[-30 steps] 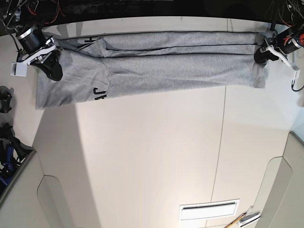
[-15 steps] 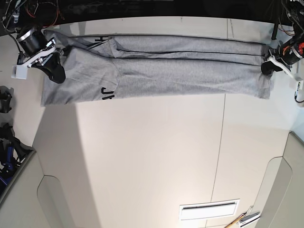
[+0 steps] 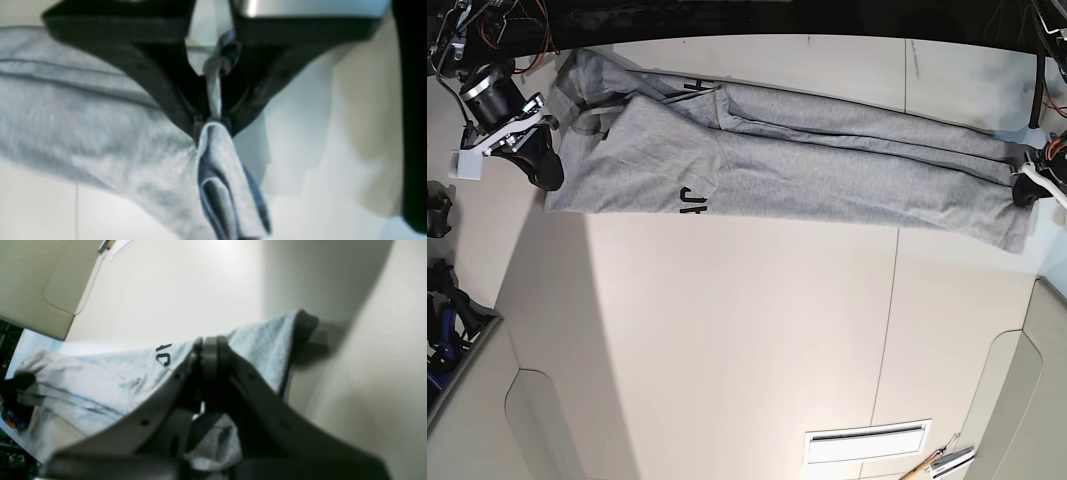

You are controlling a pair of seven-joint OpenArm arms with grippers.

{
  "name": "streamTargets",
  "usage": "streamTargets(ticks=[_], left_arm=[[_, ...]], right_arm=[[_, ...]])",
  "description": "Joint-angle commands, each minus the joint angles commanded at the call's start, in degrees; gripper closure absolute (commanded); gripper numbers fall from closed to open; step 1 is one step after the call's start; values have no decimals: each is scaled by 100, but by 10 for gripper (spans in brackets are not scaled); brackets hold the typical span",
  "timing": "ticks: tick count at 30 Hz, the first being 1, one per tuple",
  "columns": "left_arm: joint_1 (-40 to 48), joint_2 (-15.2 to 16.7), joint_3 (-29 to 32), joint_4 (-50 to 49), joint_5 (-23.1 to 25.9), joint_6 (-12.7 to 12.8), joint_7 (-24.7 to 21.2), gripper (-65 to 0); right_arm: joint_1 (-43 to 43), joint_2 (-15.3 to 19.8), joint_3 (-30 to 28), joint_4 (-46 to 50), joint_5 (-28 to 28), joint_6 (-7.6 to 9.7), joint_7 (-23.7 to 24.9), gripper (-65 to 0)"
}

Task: Fold the T-shirt properly
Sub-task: 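Fold the strip end held by the left gripper toward the right gripper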

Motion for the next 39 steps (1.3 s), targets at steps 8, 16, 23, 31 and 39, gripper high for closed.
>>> streamTargets(ticks=[8, 16, 23, 31, 39], left_arm=[[81, 181, 2, 1493, -1121, 0, 850, 0], [313, 675, 855, 2124, -1119, 0, 844, 0], [313, 1259, 1982, 2120, -625, 0, 800, 0], [315, 1429, 2859, 1845, -114, 0, 592, -10], [315, 1447, 3187, 1784, -184, 0, 420, -318]], right_arm=[[44, -2, 0, 0, -2, 2, 2, 0], [42, -2, 0, 0, -20, 2, 2, 0], [44, 0, 0, 0, -63, 0, 4, 0], [46, 0, 35, 0, -85, 2, 4, 0], [44, 13, 570, 0, -101, 0, 2, -72]])
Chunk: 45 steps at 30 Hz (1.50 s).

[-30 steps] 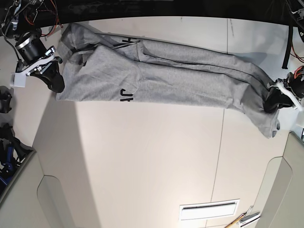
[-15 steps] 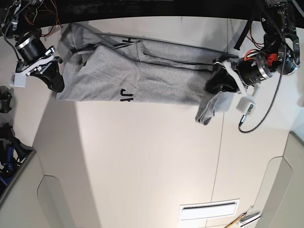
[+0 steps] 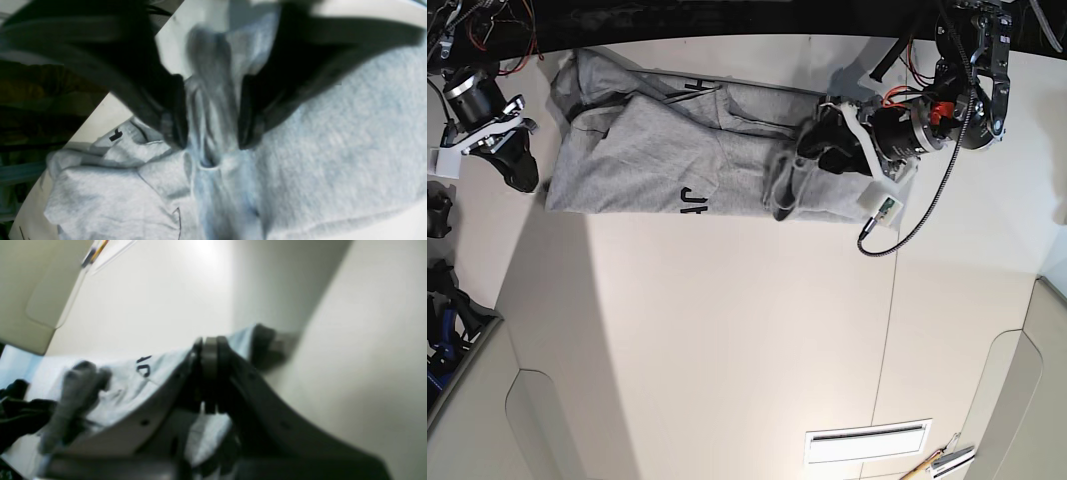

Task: Fold the T-shirt properly
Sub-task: 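Fold the strip end held by the left gripper toward the right gripper, then fold the remaining strip end with the right gripper over the stack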

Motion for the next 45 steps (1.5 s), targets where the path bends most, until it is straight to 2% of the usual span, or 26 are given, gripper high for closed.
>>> streamTargets(ticks=[4, 6, 7, 11, 21, 28, 36, 44, 45], left_arm=[[0, 0, 0, 0, -343, 0, -26, -318], [0, 0, 0, 0, -564, 0, -26, -318], [0, 0, 0, 0, -616, 0, -28, -318], [-2, 0, 0, 0, -616, 0, -48, -318], [0, 0, 0, 0, -592, 0, -90, -318], [-4, 0, 0, 0, -595, 0, -90, -318], [-48, -2, 0, 0, -597, 0, -90, -318], [-52, -2, -2, 2, -608, 0, -101, -316], [-66, -2, -7, 2, -623, 0, -111, -316]], right_arm=[[-2, 214, 72, 0, -44, -4, -7, -335], [-2, 308, 72, -2, -129, -20, -59, -408], [-2, 328, 72, -2, -136, -31, -142, -415], [-4, 337, 9, -162, -44, -48, -485, -414], [-2, 334, -684, -1547, 352, -2, -509, -414], [-2, 334, -970, -1550, 365, 50, -533, -413], [2, 334, -1593, -1547, 358, 87, -507, -413], [44, 332, -1646, -1547, 332, 87, -483, -409], [74, 334, -1646, -1547, 330, 87, -485, -378]])
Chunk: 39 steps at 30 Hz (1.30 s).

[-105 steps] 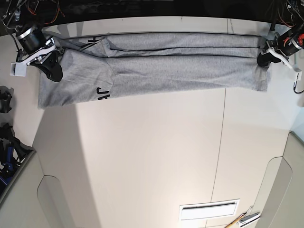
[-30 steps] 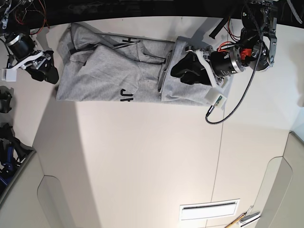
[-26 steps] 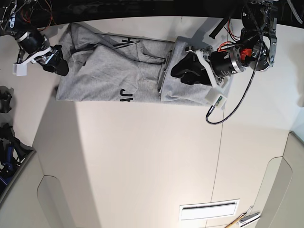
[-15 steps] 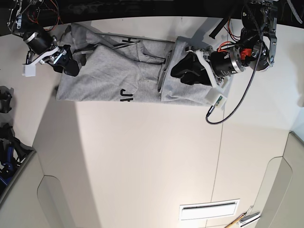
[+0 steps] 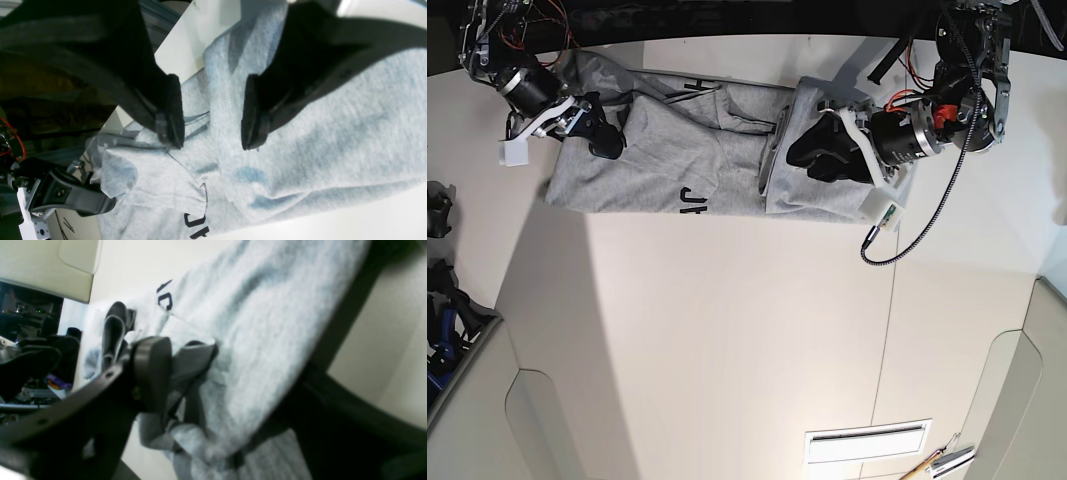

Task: Fold the T-shirt properly
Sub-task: 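Fold the remaining strip end with the right gripper over the stack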

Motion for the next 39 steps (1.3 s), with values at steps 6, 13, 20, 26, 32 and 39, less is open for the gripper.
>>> streamTargets(ticks=[6, 13, 20, 26, 32, 39], left_arm=[[-79, -2, -72, 39, 2, 0, 9, -316], [-74, -2, -1073, 184, -142, 0, 120, -316], [85, -2, -1963, 181, -356, 0, 664, -316], [636, 2, -1941, 13, -354, 0, 321, -316], [767, 448, -1893, -472, -308, 0, 238, -316], [761, 1001, -1862, -957, -55, 0, 83, -316]], right_arm=[[136, 0, 2, 0, 0, 26, 20, -1], [212, 7, 240, 42, -186, 42, 42, 0], [210, 417, 968, 387, -184, 39, 35, 0], [210, 813, 1163, 994, -181, 15, -7, 0], [212, 841, 1158, 1893, -120, 15, -28, 0], [337, 708, 1012, 2721, -144, 15, -155, 0]])
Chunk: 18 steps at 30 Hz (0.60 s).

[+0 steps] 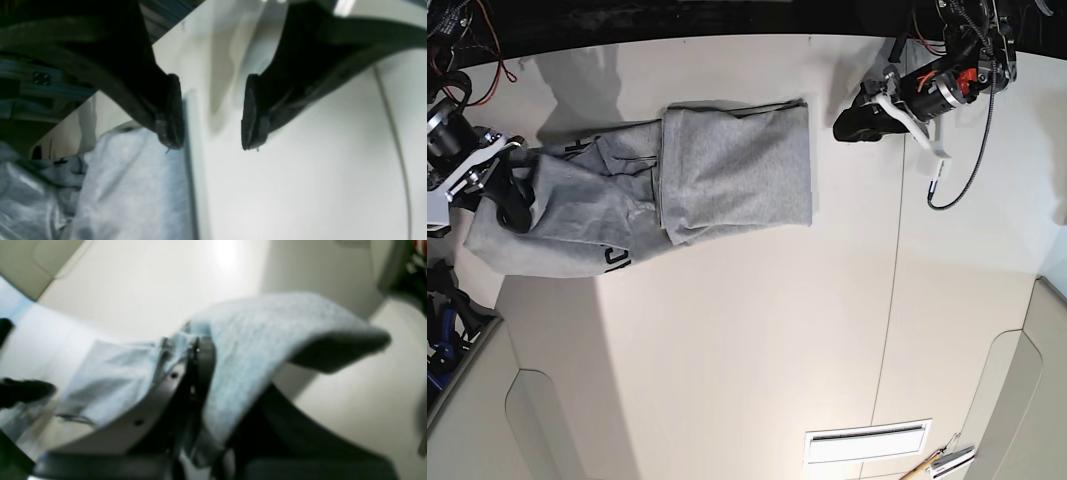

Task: Fold the T-shirt properly
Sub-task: 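Fold the remaining strip end with the right gripper over the stack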

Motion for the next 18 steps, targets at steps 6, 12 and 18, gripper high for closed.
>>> streamTargets(ticks=[6, 12, 18], left_arm=[[4, 223, 127, -63, 24, 0, -85, -316], [4, 221, 837, -66, 496, 0, -247, -316], [2, 223, 1217, -66, 640, 0, -494, -316]], right_arm=[[498, -42, -964, 20, -219, -17, -83, 0], [1005, -85, -2677, 20, -905, -131, -57, 0], [1110, -588, -3958, -24, -1694, -170, 50, 0]])
